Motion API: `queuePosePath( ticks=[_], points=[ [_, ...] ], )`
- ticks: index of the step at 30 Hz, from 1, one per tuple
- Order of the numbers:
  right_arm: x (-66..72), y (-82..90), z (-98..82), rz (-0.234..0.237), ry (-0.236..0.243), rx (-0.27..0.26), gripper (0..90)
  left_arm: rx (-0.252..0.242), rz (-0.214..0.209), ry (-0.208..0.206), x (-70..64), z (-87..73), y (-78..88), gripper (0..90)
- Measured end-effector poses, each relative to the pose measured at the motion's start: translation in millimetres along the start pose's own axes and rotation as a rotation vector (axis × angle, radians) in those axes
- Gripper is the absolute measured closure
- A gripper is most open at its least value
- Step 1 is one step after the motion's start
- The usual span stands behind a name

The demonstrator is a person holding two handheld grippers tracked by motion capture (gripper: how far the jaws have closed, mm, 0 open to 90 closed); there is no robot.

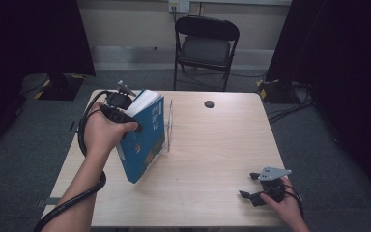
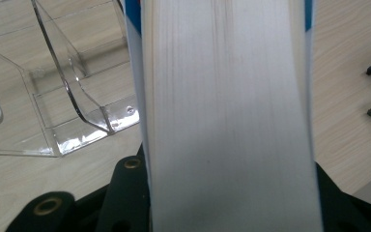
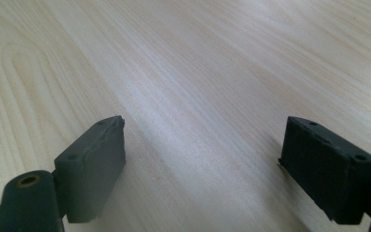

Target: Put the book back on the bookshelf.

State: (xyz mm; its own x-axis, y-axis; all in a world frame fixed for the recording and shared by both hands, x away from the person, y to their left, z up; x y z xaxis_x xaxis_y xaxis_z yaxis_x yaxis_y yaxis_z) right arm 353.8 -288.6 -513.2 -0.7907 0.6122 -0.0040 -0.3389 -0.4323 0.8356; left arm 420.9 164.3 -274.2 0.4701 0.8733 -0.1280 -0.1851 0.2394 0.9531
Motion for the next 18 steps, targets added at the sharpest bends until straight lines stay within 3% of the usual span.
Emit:
queuePosePath(
  ticks=[4,10,18],
  points=[
    [0.0,0.0,0.0,0.0,0.0,0.0,15.2,-0.008,0.003,0.034,1.5,3.8,-0.4,61.9],
    [0.0,0.0,0.0,0.0,0.0,0.0,15.2,-0.007,0.027,0.045,-0.4,10.7,-0.6,61.9],
    [0.1,0.0,0.0,0.0,0.0,0.0,15.1,-0.01,0.028,0.076,0.3,16.9,-2.8,61.9]
  ],
)
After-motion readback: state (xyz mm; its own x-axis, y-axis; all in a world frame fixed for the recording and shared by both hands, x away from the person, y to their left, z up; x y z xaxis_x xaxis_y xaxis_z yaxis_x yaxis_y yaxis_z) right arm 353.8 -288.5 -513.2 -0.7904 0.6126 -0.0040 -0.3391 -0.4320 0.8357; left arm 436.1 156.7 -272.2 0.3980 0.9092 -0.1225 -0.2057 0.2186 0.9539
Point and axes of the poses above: each handheld gripper's, and its own axes: y roughly backward along the jaws, z roughly out of its top, x roughly to its left, the point moved 2 cm from there along -y, roughly forward along the jaws, and after that the axes turned 14 degrees about x, right-handed, at the moved point
